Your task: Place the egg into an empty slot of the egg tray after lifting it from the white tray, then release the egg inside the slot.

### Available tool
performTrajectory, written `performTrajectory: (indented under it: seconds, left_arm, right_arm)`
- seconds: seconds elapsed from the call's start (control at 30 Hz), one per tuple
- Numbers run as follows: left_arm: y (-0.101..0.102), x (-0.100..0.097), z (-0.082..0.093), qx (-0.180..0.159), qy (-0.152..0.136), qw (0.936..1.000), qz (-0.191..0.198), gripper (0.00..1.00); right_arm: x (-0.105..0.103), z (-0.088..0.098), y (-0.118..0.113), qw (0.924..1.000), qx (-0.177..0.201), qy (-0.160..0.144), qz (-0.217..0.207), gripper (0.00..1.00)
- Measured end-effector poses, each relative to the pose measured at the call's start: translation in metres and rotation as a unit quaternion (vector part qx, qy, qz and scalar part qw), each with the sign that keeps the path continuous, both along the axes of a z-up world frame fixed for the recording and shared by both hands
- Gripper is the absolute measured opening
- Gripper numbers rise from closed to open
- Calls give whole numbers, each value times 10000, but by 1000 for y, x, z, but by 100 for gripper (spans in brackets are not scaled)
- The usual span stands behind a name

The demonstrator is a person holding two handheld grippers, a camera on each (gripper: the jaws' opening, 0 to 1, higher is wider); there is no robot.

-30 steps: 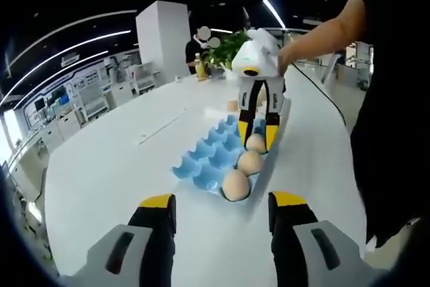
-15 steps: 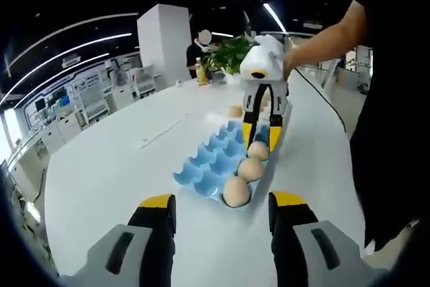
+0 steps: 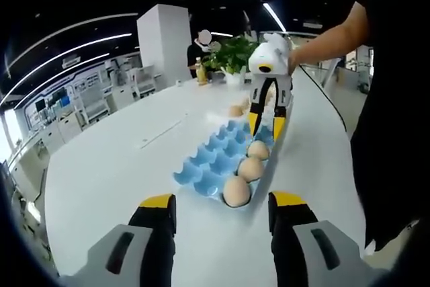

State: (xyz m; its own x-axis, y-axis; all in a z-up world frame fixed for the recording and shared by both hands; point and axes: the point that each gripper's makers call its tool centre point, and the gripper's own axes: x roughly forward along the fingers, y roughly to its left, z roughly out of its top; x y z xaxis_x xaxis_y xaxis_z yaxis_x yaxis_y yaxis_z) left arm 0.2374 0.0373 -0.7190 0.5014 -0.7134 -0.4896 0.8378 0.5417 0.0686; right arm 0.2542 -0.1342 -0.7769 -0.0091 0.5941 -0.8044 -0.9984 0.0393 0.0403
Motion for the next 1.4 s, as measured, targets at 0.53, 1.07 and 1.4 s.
performTrajectory:
  seconds: [0.53,1.07,1.4]
  left_arm:
    - [-3,-1,-5,105,49,9999,-66,55]
    - [-6,-2,-4,152,30,9998,-130,55]
    - [-7,-2,-5,161,38,9997,-154,55]
  right_arm:
    - [3,-4,-61,9983,-239,-44,-526,26]
    - [12,-5,-134,9907,-498,-121,-1259,26]
    - [22,-3,-197,9783,-796,-232,-1898,27]
